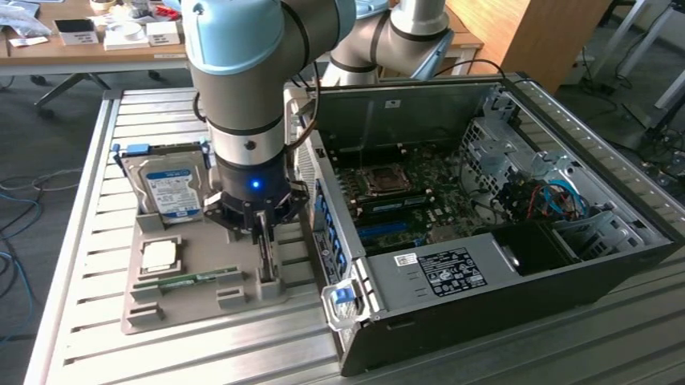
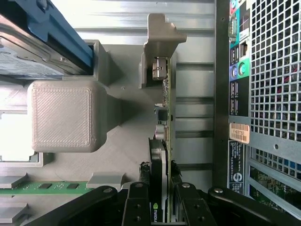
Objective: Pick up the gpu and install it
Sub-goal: 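Pick up the gpu and move the gpu toward the slot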
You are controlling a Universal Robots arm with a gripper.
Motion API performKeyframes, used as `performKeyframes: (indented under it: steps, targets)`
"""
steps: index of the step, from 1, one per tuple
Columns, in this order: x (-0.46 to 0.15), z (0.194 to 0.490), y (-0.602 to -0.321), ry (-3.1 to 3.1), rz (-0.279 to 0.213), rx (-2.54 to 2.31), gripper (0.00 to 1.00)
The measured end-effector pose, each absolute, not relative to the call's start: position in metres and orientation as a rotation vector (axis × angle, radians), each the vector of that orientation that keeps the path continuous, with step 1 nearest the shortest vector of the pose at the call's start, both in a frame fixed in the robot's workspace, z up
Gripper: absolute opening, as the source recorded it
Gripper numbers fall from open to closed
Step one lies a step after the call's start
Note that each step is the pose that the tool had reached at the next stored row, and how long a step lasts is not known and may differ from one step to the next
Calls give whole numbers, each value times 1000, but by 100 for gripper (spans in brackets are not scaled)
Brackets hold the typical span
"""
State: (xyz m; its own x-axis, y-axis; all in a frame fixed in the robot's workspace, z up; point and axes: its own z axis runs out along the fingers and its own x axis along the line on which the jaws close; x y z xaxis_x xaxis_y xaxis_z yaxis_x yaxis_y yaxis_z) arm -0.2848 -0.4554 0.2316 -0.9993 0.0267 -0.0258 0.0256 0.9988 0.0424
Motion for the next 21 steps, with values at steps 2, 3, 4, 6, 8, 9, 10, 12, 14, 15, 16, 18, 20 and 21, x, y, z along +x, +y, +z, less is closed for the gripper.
performKeyframes:
  steps: [2,3,4,6,8,9,10,12,14,15,16,18,20,21]
  targets:
    - [-285,234,-455,3114,66,41,27]
    - [-285,236,-455,3114,66,41,27]
    - [-285,237,-455,3114,66,41,27]
    - [-285,252,-455,3114,66,41,27]
    - [-285,266,-455,3114,66,41,27]
    - [-285,266,-455,3114,66,41,27]
    - [-285,266,-455,3114,66,41,27]
    - [-285,266,-455,3114,66,41,27]
    - [-285,266,-455,3114,66,41,27]
    - [-285,266,-455,3114,66,41,27]
    - [-285,267,-455,3115,65,41,27]
    - [-285,269,-455,3114,66,41,27]
    - [-285,273,-455,3114,66,41,27]
    - [-285,276,-455,3114,66,41,27]
